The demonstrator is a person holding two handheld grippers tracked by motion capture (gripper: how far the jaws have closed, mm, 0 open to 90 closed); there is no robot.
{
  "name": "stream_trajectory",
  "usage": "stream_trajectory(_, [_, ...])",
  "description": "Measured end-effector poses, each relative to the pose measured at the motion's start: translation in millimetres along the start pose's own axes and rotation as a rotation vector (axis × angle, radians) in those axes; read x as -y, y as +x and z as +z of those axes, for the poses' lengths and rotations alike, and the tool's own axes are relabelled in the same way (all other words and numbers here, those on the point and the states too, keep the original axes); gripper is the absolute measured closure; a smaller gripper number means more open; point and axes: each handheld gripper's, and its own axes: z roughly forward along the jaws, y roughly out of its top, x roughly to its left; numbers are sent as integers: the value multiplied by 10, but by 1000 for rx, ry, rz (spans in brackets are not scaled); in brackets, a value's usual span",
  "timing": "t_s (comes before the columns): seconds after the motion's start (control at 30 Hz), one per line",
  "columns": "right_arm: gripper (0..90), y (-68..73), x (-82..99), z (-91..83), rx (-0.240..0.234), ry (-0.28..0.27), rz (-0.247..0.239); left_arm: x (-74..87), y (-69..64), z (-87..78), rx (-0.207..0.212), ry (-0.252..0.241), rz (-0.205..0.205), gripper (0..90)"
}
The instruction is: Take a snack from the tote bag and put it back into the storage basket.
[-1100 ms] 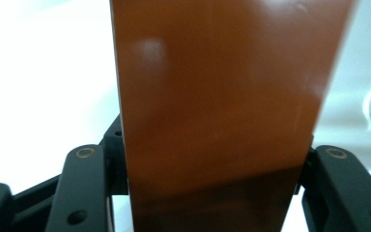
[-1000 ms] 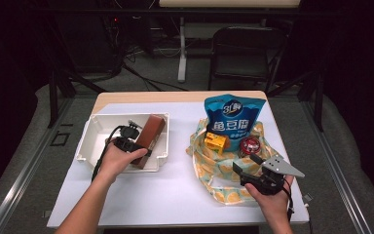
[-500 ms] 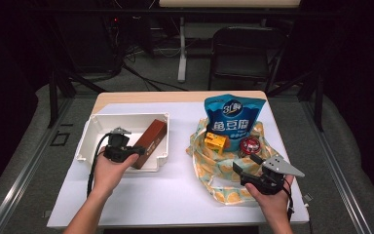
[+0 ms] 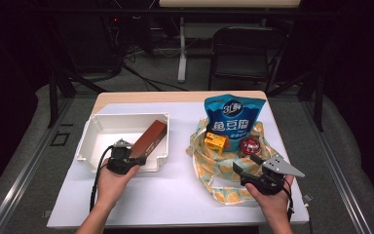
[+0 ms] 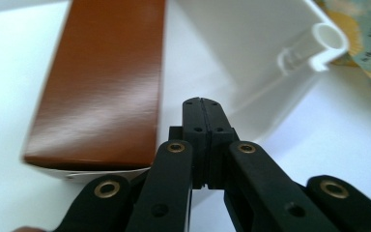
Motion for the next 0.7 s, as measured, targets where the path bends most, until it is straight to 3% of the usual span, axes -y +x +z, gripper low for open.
stream_trajectory(0.53, [257,-18,8,4,11,5,7,-150,427,0,-142,-98,-143,900])
stream_trajectory(0.7, [257,-42,19,13,11,8,17,-218,506,62,-157,-121,-190,900])
